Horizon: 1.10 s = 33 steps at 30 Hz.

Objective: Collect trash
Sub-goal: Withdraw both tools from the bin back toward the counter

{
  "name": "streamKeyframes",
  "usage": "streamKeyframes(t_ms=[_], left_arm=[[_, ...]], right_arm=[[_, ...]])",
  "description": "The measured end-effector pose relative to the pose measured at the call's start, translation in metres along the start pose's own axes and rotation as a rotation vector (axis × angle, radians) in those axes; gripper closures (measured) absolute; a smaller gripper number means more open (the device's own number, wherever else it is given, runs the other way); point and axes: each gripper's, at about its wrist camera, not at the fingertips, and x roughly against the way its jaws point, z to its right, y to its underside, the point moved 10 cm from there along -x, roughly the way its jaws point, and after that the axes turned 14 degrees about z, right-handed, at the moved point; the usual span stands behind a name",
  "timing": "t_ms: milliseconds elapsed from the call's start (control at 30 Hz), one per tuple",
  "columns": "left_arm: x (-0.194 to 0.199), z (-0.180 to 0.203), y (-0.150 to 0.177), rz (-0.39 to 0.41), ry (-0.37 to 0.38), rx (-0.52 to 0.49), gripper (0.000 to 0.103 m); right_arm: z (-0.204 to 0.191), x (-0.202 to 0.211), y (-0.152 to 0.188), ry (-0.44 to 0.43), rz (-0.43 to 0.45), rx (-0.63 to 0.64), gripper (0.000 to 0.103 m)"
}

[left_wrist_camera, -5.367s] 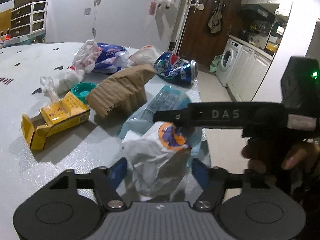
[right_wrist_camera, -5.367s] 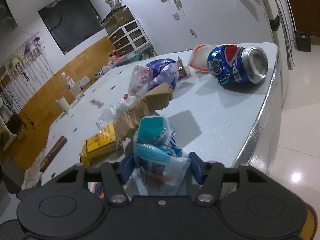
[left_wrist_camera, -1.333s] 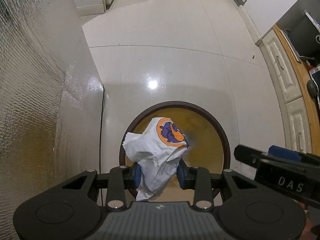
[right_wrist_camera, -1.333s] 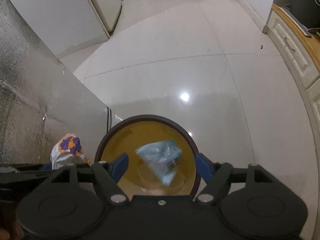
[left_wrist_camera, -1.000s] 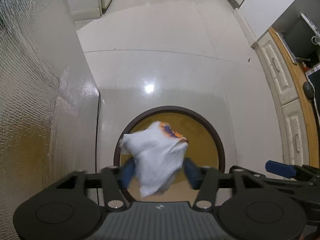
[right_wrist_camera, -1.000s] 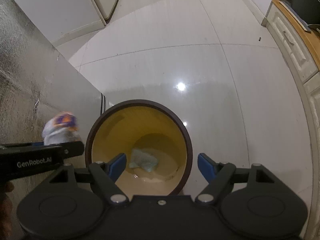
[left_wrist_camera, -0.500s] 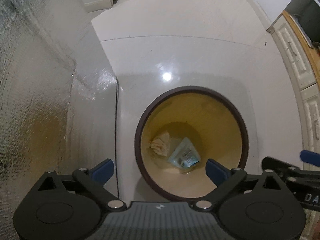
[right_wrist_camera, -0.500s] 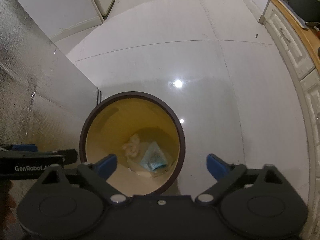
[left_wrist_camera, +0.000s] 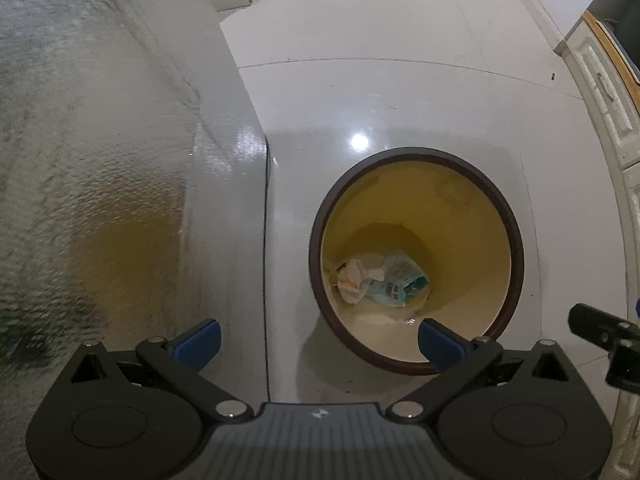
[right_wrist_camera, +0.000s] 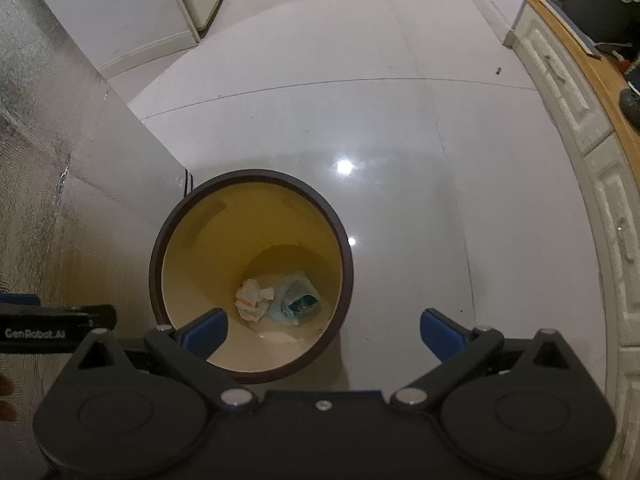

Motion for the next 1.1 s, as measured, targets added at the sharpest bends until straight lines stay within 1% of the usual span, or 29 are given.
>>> streamKeyframes(t_ms=[267, 433, 800, 1100], left_arm=[[0.019, -0.007, 0.014, 0.006, -0.01, -0.021, 0.0], [0.028, -0.011, 0.02, 0.007, -0.011, -0.025, 0.0], [0.075, -0.006, 0.013, 0.094, 0.014, -0.028, 0.0], [0.124, -0.005, 0.004, 0.183, 0.034, -0.023, 0.0]], right_arm=[[0.01, 0.019, 0.011, 0.03, 0.008, -0.029, 0.0], [0.014, 0.034, 0.008, 0.04, 0.03, -0.02, 0.0], [0.01, 0.074, 0.004, 0.032, 0.084, 0.018, 0.0], [0.016, 0.123, -0.009, 0.03, 0.18, -0.005, 0.0]])
